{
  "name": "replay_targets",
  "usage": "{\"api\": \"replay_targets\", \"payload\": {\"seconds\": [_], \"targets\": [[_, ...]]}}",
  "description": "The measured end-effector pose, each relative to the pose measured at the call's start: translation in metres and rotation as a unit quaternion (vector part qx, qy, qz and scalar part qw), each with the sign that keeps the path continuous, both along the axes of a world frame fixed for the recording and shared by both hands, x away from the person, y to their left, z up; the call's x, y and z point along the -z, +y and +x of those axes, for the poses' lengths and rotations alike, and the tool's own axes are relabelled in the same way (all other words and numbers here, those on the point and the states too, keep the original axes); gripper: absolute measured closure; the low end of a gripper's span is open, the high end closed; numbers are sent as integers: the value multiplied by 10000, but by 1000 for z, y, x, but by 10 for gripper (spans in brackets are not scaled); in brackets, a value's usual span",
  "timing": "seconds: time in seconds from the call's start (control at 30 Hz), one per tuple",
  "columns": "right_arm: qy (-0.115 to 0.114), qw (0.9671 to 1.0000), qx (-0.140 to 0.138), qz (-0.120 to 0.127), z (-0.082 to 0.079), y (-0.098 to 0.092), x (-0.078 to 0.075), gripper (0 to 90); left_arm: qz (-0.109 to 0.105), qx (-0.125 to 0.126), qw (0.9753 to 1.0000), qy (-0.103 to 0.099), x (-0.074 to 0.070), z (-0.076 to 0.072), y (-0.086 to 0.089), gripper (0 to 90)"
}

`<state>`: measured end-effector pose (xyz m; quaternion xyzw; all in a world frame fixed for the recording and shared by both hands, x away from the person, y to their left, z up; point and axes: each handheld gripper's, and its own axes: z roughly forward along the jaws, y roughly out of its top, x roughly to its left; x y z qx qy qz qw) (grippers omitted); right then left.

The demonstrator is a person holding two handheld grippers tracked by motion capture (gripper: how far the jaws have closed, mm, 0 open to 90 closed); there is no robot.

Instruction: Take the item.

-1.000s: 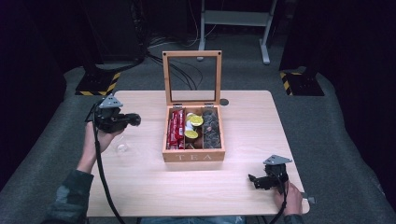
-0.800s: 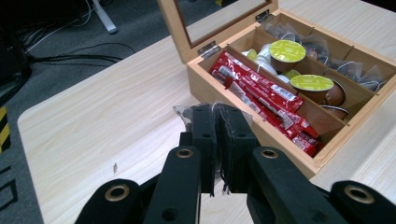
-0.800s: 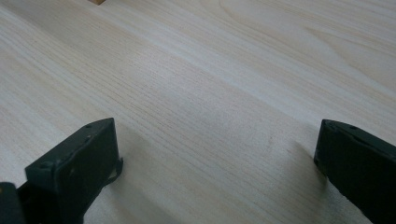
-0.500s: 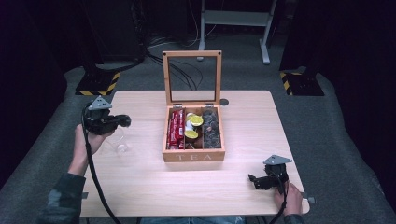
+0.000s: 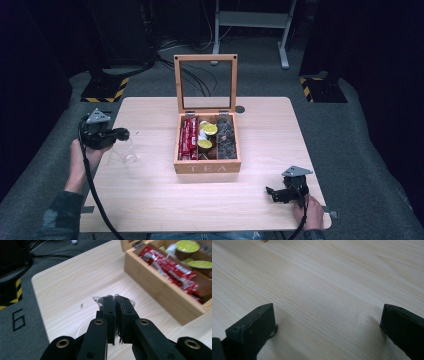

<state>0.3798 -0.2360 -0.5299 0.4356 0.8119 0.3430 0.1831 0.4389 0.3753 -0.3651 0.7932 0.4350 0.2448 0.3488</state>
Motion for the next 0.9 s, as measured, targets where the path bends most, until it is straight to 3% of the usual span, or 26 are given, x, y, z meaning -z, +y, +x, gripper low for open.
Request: {"api": "replay_targets", "payload": {"seconds": [0.2,0.5,0.57,0.7,0.9], "targets": [[-2,10000,-4,-4,0,0,0,0,-54,-86,9999,67,8,1,7,851],[3,10000,-15,-10,0,0,0,0,-83,-184,9988,448,37,11,14,851],[3,10000,-25,-13,0,0,0,0,-42,-214,9989,412,39,12,13,851],[-3,10000,-58,-34,0,-1,0,0,102,-212,9983,527,46,16,11,850],[1,10000,-61,-38,0,-1,0,0,137,-247,9976,634,60,22,10,848]]}}
